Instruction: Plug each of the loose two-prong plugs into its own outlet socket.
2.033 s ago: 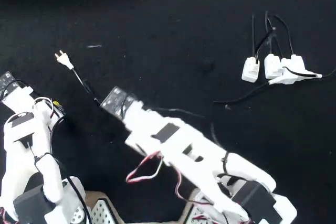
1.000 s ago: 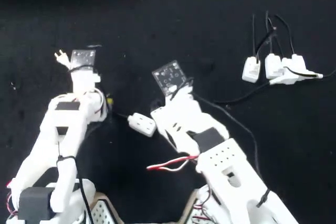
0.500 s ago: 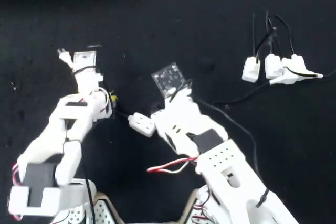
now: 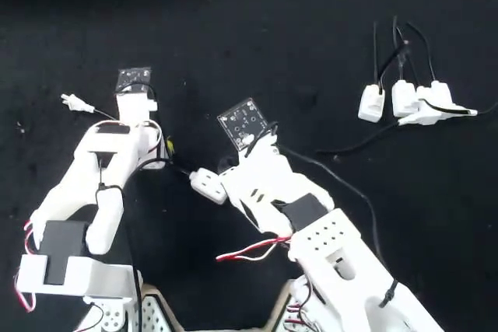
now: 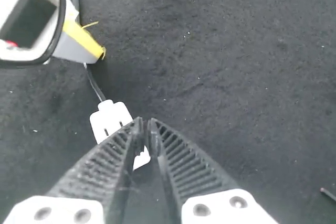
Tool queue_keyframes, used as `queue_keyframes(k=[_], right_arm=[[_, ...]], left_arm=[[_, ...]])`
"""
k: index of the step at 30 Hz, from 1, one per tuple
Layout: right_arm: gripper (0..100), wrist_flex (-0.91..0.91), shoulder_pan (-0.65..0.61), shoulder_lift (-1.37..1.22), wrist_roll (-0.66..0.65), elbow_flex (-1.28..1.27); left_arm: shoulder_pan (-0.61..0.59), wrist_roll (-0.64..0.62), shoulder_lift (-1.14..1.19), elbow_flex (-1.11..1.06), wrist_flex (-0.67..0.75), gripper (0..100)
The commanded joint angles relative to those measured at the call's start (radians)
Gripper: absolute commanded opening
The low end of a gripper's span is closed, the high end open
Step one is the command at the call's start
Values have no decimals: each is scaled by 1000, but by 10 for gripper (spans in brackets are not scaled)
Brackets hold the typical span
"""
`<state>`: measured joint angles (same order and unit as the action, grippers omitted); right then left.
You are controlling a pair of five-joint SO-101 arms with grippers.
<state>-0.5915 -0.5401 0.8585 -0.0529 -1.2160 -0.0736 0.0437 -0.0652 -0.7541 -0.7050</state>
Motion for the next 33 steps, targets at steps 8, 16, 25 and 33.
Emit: queue_keyframes(k=[8, 16, 25, 33], right_arm=[[15, 25, -15, 30, 0, 13], [15, 23, -101, 24, -37, 1], [15, 123, -207, 25, -166, -79], [15, 124, -229, 24, -112, -79]], left_arm=[[-165, 112, -193, -13, -256, 212], [-182, 233, -345, -105, -281, 212], [-186, 482, -443, -145, -428, 212], [-285, 161, -520, -179, -169, 212]])
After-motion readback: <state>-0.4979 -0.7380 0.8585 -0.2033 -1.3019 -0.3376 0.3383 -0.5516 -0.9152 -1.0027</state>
